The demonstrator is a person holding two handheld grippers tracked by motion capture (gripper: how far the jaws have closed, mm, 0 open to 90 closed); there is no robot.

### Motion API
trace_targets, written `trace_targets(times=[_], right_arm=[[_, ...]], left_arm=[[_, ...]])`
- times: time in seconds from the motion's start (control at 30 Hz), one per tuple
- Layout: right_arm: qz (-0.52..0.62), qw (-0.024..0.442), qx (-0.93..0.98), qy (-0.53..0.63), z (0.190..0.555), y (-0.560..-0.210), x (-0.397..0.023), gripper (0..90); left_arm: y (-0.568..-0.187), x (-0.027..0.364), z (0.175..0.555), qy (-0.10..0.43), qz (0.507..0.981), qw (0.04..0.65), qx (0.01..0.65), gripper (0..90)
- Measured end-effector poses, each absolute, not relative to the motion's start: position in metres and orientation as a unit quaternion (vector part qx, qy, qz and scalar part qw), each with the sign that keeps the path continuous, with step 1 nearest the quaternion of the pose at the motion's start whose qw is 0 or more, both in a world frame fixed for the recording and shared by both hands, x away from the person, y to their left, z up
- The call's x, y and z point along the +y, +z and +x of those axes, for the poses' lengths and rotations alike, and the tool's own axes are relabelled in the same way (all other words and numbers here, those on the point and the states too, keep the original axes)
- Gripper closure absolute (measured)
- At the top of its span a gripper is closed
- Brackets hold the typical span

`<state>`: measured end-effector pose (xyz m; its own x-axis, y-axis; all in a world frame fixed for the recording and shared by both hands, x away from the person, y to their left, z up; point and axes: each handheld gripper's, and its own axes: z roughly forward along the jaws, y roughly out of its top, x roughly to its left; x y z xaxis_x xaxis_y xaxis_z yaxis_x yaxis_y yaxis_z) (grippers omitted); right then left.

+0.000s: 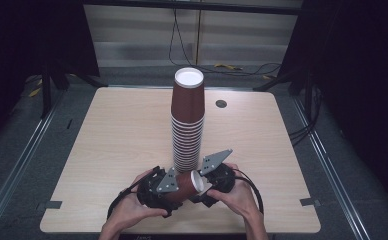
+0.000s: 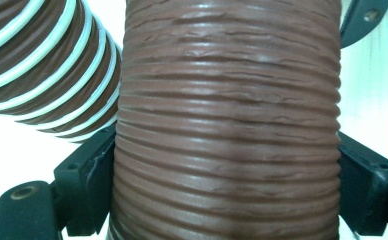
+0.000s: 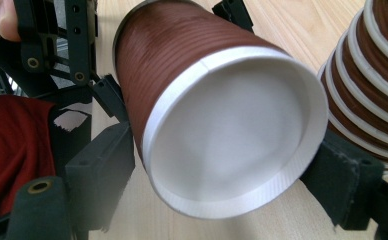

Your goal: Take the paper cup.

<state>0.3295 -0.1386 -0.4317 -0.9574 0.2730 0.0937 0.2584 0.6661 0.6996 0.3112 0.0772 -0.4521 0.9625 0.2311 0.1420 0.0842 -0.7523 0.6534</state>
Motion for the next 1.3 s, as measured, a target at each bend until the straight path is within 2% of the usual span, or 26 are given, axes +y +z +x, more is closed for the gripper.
trace_targets(times=[0.33, 0.77, 1.3], right_arm=[[0.141, 0.002, 0.914, 0.381, 0.332, -0.428, -0.135, 13.5], [0.121, -0.010, 0.914, 0.388, 0.331, -0.426, -0.136, 19.1], [0.115, -0.024, 0.912, 0.392, 0.330, -0.422, -0.140, 22.5]], left_arm=[[-0.450, 0.071, 0.311, 0.107, 0.933, 0.336, 0.070, 13.3], [-0.449, 0.071, 0.308, 0.110, 0.931, 0.344, 0.049, 13.1], [-0.456, 0.079, 0.310, 0.095, 0.909, 0.403, 0.039, 10.8]])
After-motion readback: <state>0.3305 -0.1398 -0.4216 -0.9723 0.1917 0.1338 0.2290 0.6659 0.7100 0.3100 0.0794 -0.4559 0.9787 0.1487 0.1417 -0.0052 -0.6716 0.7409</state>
